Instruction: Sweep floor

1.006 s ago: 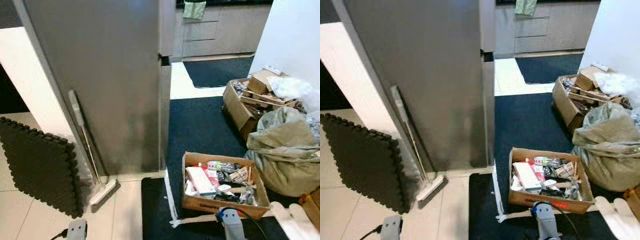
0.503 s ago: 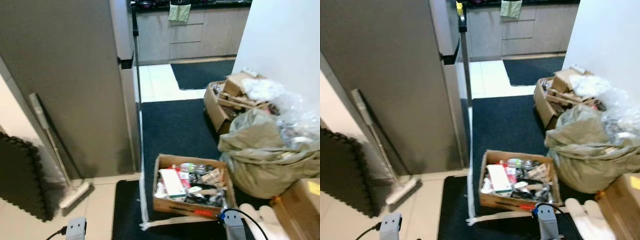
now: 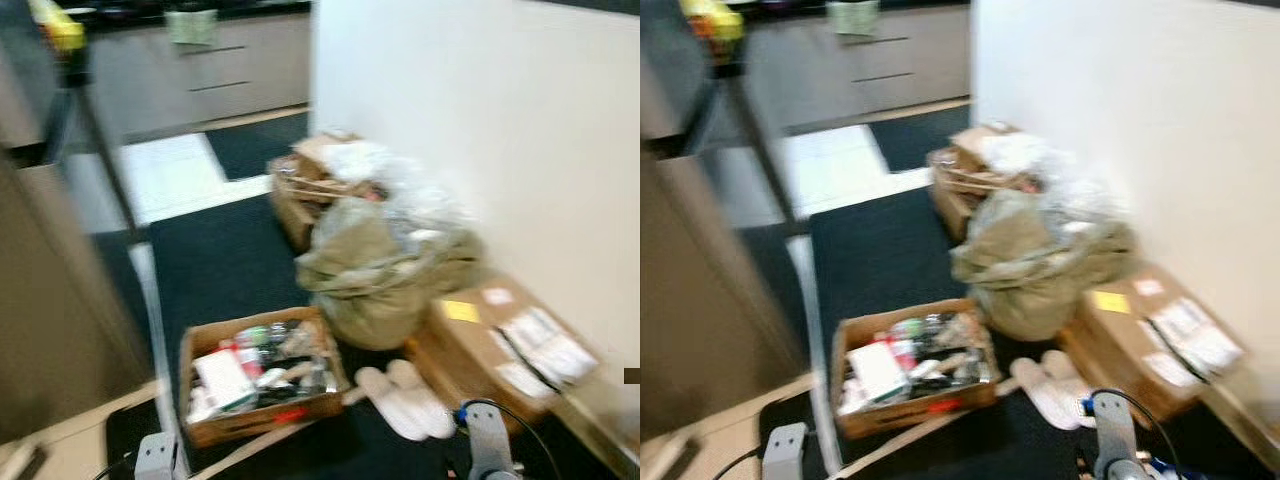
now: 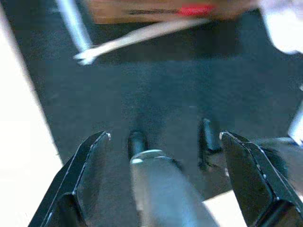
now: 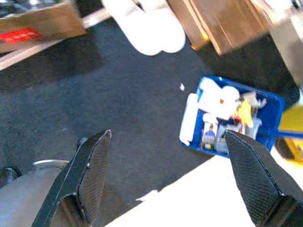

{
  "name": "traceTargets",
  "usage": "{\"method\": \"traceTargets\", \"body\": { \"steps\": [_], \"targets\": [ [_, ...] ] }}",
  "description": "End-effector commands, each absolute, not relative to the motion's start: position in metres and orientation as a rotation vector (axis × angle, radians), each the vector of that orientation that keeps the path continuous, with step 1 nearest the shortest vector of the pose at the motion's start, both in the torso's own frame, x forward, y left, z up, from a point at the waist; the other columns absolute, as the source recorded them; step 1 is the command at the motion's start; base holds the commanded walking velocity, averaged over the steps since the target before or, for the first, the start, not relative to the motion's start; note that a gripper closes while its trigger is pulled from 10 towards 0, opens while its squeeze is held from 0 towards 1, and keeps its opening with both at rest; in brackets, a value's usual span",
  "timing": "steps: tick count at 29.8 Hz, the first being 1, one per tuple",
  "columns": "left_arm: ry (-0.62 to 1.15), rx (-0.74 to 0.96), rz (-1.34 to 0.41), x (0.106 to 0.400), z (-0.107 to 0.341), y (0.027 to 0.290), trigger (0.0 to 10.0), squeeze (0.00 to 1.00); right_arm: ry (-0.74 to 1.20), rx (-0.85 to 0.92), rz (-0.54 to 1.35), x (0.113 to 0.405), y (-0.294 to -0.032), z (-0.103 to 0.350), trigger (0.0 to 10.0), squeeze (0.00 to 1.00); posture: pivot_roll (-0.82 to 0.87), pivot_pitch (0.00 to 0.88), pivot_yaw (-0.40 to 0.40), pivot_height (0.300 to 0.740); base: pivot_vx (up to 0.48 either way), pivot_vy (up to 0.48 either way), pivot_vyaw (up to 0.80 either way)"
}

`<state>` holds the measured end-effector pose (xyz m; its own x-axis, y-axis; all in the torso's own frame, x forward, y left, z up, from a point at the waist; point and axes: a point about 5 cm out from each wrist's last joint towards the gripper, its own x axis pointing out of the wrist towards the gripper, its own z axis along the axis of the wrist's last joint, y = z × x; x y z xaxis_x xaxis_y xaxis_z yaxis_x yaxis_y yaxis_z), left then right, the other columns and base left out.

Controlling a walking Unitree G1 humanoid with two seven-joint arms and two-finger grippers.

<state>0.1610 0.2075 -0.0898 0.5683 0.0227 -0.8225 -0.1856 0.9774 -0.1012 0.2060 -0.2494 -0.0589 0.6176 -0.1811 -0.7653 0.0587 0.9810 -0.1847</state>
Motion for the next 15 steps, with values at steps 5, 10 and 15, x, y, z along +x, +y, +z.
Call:
{"method": "traceTargets", "body": {
  "steps": [5, 10, 15],
  "targets": [
    [0.975, -0.173, 0.142, 0.155, -0.092, 0.212, 10.0, 0.0, 0.866, -0.152, -0.144, 0.213, -0.246, -0.056, 10.0, 0.0, -0.06, 0.0, -0.004, 0.74, 0.0, 0.0, -0.8],
    [0.977, -0.169, 0.146, 0.152, -0.093, 0.211, 10.0, 0.0, 0.864, -0.144, -0.139, 0.214, -0.241, -0.056, 10.0, 0.0, -0.06, 0.0, -0.003, 0.74, 0.0, 0.0, -0.8],
    [0.97, -0.169, 0.156, 0.152, -0.093, 0.212, 10.0, 0.0, 0.892, -0.133, -0.1, 0.208, -0.233, -0.062, 10.0, 0.0, -0.07, 0.0, -0.014, 0.74, 0.0, 0.0, -0.8]
  ]
}}
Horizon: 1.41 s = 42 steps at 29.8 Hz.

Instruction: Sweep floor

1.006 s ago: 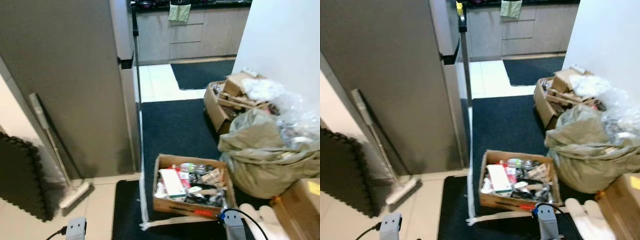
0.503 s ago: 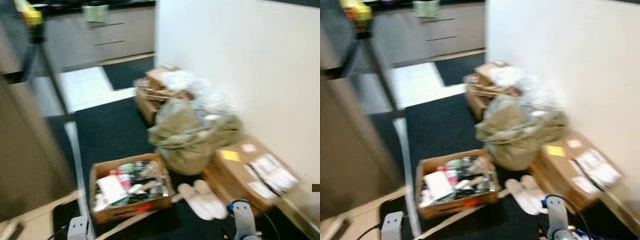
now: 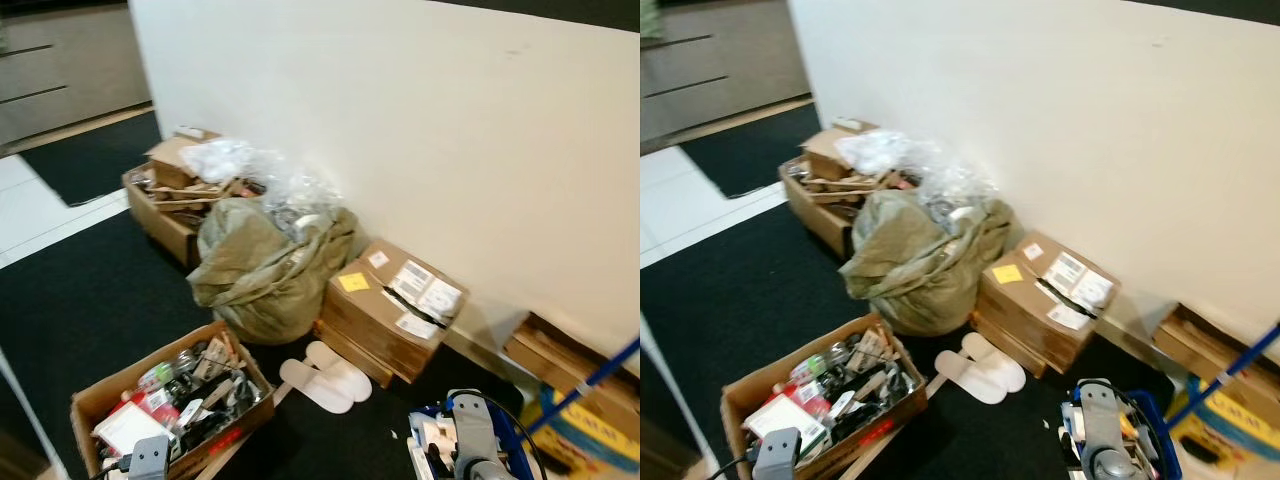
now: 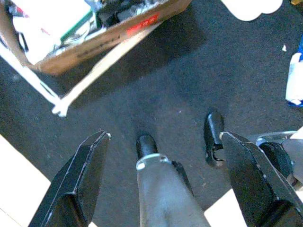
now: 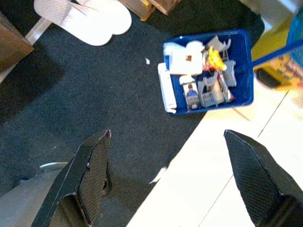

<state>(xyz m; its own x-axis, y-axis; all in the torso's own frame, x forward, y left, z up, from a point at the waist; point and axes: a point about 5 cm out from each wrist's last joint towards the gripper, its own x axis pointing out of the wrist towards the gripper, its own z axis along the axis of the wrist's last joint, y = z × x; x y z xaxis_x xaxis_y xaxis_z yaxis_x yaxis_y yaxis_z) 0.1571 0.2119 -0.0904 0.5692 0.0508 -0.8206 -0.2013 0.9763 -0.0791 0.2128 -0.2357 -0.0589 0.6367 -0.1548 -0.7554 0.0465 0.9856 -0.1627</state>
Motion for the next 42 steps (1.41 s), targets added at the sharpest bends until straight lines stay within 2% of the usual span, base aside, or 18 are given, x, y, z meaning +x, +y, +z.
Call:
{"method": "traceTargets", "body": {
  "steps": [1, 16, 22, 28, 37, 42],
  "targets": [
    [0.97, -0.169, 0.156, 0.152, -0.093, 0.212, 10.0, 0.0, 0.892, -0.133, -0.1, 0.208, -0.233, -0.062, 10.0, 0.0, -0.07, 0.0, -0.014, 0.74, 0.0, 0.0, -0.8],
    [0.961, -0.19, 0.171, 0.153, -0.091, 0.217, 10.0, 0.0, 0.914, -0.106, -0.107, 0.202, -0.232, -0.066, 10.0, 0.0, -0.08, 0.0, -0.006, 0.74, 0.0, 0.0, -0.8],
    [0.933, -0.271, 0.24, 0.149, -0.09, 0.23, 10.0, 0.0, 0.879, -0.01, -0.14, 0.206, -0.234, -0.063, 10.0, 0.0, -0.07, 0.0, -0.002, 0.74, 0.0, 0.0, -0.8],
    [0.894, -0.308, 0.234, 0.164, -0.085, 0.223, 10.0, 0.0, 0.86, 0.023, -0.126, 0.209, -0.231, -0.062, 10.0, 0.0, -0.06, 0.0, 0.001, 0.74, 0.0, 0.0, -0.8],
    [0.897, -0.292, 0.224, 0.166, -0.085, 0.222, 10.0, 0.0, 0.855, 0.013, -0.105, 0.21, -0.228, -0.062, 10.0, 0.0, -0.06, 0.0, 0.001, 0.74, 0.0, 0.0, -0.8],
    [0.901, -0.287, 0.224, 0.165, -0.085, 0.222, 10.0, 0.0, 0.839, -0.01, -0.066, 0.213, -0.224, -0.06, 10.0, 0.0, -0.05, 0.0, -0.001, 0.74, 0.0, -0.219, 0.0]
  ]
}}
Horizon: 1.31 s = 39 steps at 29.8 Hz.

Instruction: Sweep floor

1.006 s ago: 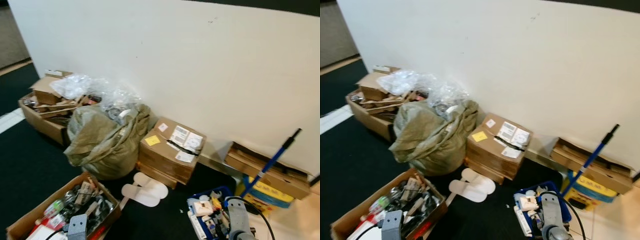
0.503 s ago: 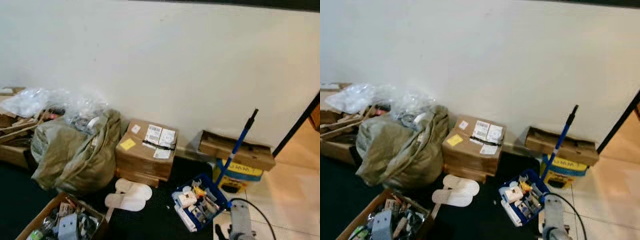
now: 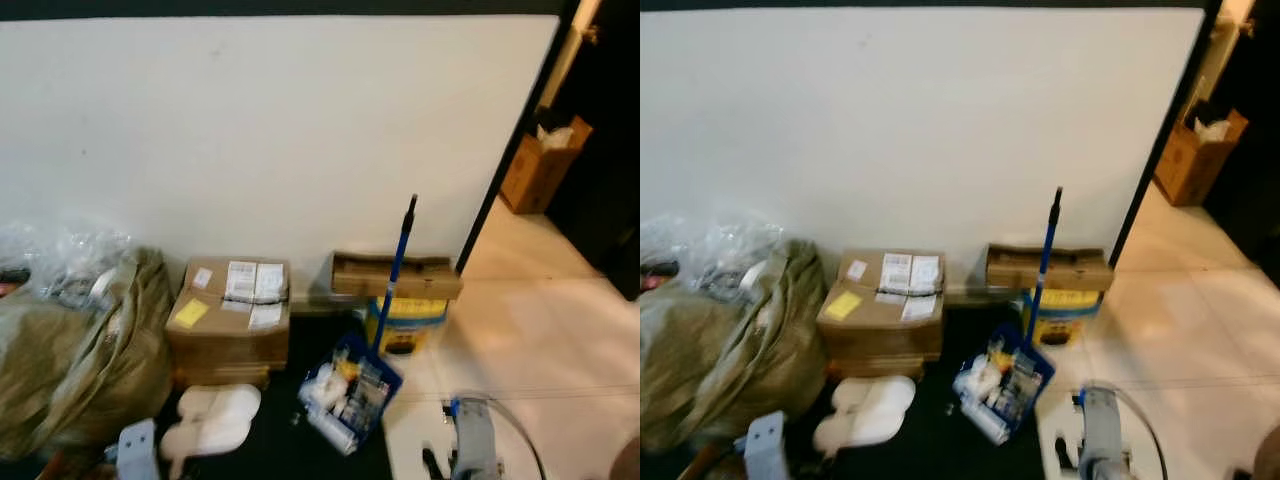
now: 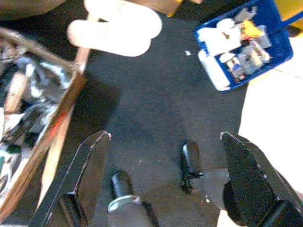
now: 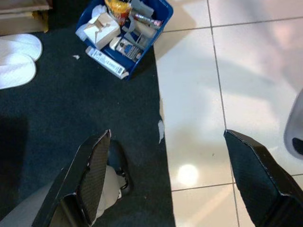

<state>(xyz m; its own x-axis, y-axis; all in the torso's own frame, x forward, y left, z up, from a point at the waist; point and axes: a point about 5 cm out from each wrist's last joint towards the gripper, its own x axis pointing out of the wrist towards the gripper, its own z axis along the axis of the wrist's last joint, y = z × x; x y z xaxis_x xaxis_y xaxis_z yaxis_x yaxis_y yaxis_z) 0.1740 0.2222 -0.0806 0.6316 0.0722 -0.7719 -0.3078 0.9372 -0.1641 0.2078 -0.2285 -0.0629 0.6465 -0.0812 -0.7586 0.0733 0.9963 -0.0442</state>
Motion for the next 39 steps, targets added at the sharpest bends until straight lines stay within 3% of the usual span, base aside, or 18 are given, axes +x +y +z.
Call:
{"method": "traceTargets", "body": {
  "steps": [1, 30, 39],
  "targets": [
    [0.901, -0.287, 0.224, 0.165, -0.085, 0.222, 10.0, 0.0, 0.839, -0.01, -0.066, 0.213, -0.224, -0.06, 10.0, 0.0, -0.05, 0.0, -0.001, 0.74, 0.0, -0.274, 0.0],
    [0.903, -0.306, 0.214, 0.163, -0.086, 0.217, 10.0, 0.0, 0.775, -0.044, 0.025, 0.231, -0.217, -0.05, 10.0, 0.0, -0.06, 0.0, -0.009, 0.74, 0.0, -0.464, 0.0],
    [0.902, -0.303, 0.231, 0.163, -0.086, 0.219, 10.0, 0.0, 0.758, -0.049, 0.047, 0.234, -0.216, -0.048, 10.0, 0.0, -0.06, 0.0, -0.011, 0.74, 0.0, -0.21, 0.0]
  ]
}}
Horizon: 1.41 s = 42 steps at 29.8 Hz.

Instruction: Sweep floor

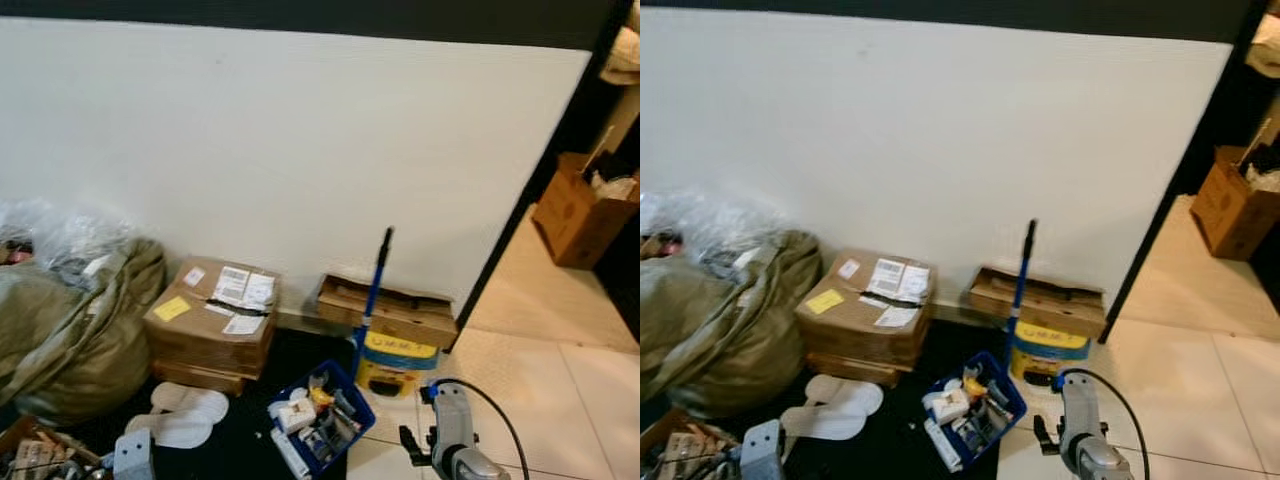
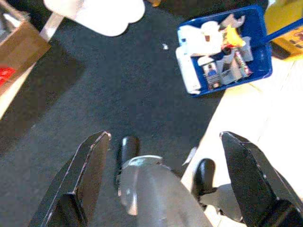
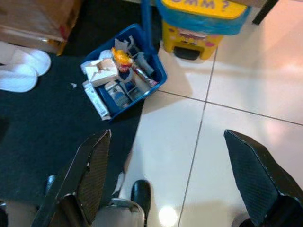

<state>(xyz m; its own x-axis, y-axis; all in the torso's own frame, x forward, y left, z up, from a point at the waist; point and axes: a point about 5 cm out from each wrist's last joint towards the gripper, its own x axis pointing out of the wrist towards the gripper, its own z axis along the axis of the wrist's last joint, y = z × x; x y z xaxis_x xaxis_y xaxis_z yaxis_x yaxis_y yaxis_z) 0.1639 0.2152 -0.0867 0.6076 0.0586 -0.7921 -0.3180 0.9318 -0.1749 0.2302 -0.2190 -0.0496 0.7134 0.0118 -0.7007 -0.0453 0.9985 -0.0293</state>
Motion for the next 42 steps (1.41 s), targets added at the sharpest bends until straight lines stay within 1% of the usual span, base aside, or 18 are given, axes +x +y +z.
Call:
{"method": "traceTargets", "body": {
  "steps": [1, 4, 7, 8, 16, 17, 18, 22, 23, 24, 29, 33, 36, 42],
  "targets": [
    [0.899, -0.312, 0.241, 0.163, -0.086, 0.22, 10.0, 0.0, 0.749, -0.041, 0.045, 0.236, -0.216, -0.046, 10.0, 0.0, -0.07, 0.0, -0.008, 0.74, 0.0, 0.0, 0.0],
    [0.895, -0.324, 0.253, 0.163, -0.086, 0.221, 10.0, 0.0, 0.739, -0.03, 0.042, 0.238, -0.216, -0.044, 10.0, 0.0, -0.07, 0.0, -0.008, 0.74, 0.0, 0.0, 0.0],
    [0.894, -0.314, 0.247, 0.164, -0.086, 0.222, 10.0, 0.0, 0.728, -0.058, 0.076, 0.241, -0.214, -0.042, 10.0, 0.0, -0.07, 0.0, 0.002, 0.74, 0.0, 0.0, 0.0],
    [0.883, -0.32, 0.258, 0.165, -0.085, 0.223, 10.0, 0.0, 0.72, -0.061, 0.08, 0.244, -0.213, -0.041, 10.0, 0.0, -0.06, 0.012, 0.0, 0.74, 0.0, 0.0, 0.0],
    [0.849, -0.317, 0.256, 0.172, -0.08, 0.226, 10.0, 0.0, 0.66, -0.073, 0.069, 0.258, -0.213, -0.029, 10.0, 0.0, -0.07, 0.0, 0.012, 0.74, 0.0, 0.0, 0.0],
    [0.841, -0.311, 0.244, 0.174, -0.079, 0.226, 10.0, 0.0, 0.602, -0.054, 0.017, 0.27, -0.219, -0.018, 10.0, 0.0, -0.06, 0.0, 0.013, 0.74, 0.266, 0.0, 0.0],
    [0.84, -0.31, 0.242, 0.175, -0.079, 0.226, 10.0, 0.0, 0.578, -0.044, -0.002, 0.274, -0.221, -0.013, 10.0, 0.0, -0.06, 0.0, 0.013, 0.74, 0.266, 0.0, 0.0],
    [0.835, -0.313, 0.241, 0.176, -0.079, 0.226, 10.0, 0.0, 0.54, -0.058, -0.055, 0.282, -0.23, -0.004, 10.0, 0.0, -0.06, 0.0, 0.01, 0.74, 0.326, 0.0, 0.0],
    [0.831, -0.317, 0.24, 0.176, -0.078, 0.226, 10.0, 0.0, 0.508, -0.091, -0.119, 0.289, -0.242, 0.006, 10.0, 0.0, -0.07, 0.0, 0.008, 0.74, 0.39, 0.0, -0.56],
    [0.831, -0.318, 0.24, 0.176, -0.078, 0.226, 10.0, 0.0, 0.496, -0.094, -0.151, 0.291, -0.248, 0.011, 10.0, 0.0, -0.07, 0.0, 0.007, 0.74, 0.39, 0.0, -0.8],
    [0.834, -0.32, 0.243, 0.174, -0.079, 0.227, 10.0, 0.0, 0.461, -0.047, -0.192, 0.294, -0.259, 0.018, 10.0, 0.0, -0.07, 0.0, 0.006, 0.74, 0.39, 0.0, -0.65],
    [0.836, -0.32, 0.242, 0.173, -0.08, 0.227, 10.0, 0.0, 0.453, -0.02, -0.171, 0.295, -0.257, 0.018, 10.0, 0.0, -0.06, 0.0, 0.004, 0.74, 0.39, 0.0, 0.0],
    [0.836, -0.323, 0.243, 0.171, -0.08, 0.228, 10.0, 0.0, 0.433, 0.049, -0.082, 0.297, -0.244, 0.017, 10.0, 0.0, -0.06, 0.001, 0.003, 0.74, 0.394, 0.0, 0.0],
    [0.85, -0.325, 0.258, 0.169, -0.081, 0.229, 10.0, 0.0, 0.418, 0.067, -0.027, 0.3, -0.236, 0.019, 10.0, 0.0, -0.06, 0.007, 0.009, 0.74, 0.326, 0.0, 0.0]
  ]
}}
